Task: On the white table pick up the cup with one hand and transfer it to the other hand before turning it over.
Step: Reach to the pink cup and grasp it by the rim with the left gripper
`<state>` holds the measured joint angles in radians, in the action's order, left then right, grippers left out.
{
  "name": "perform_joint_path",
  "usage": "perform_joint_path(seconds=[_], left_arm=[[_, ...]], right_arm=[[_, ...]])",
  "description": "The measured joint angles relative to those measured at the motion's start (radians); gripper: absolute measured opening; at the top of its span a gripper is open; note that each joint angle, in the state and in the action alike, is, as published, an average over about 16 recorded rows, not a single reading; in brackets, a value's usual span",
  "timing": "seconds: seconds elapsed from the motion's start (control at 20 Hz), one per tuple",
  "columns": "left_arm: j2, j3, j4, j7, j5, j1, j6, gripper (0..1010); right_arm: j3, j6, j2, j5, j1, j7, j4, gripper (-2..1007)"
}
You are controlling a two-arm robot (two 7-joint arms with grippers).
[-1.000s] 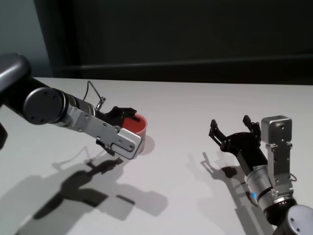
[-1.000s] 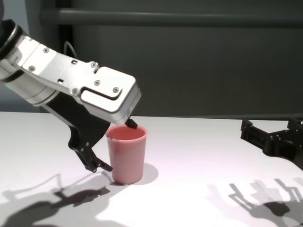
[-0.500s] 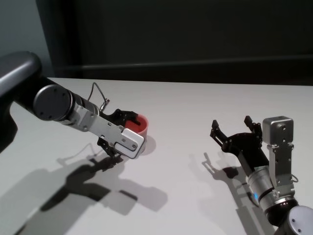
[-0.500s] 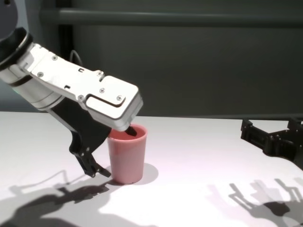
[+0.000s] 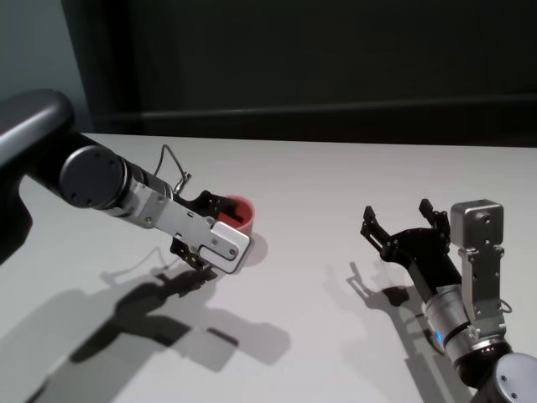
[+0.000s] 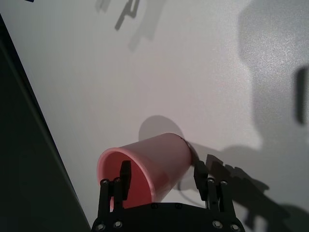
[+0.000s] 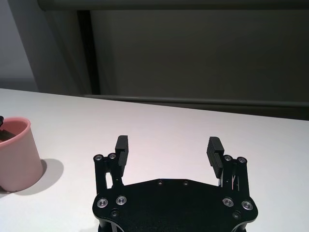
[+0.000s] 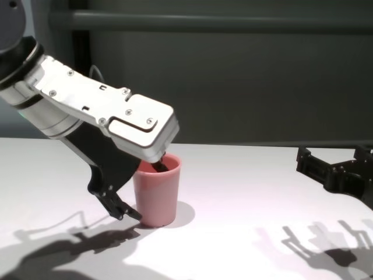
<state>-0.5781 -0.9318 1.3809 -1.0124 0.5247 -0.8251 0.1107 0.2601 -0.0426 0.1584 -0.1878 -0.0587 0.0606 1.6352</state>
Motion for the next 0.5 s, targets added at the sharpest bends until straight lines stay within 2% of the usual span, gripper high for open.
perform_joint_path(seconds=[0.5], left_arm=[[-0.011,-0.009,0.010,0.013,-0.036,-0.001,0.013,582]], right_arm=[[0.000,0.000,0.000,0.000,0.000,0.000,0.000,1000]])
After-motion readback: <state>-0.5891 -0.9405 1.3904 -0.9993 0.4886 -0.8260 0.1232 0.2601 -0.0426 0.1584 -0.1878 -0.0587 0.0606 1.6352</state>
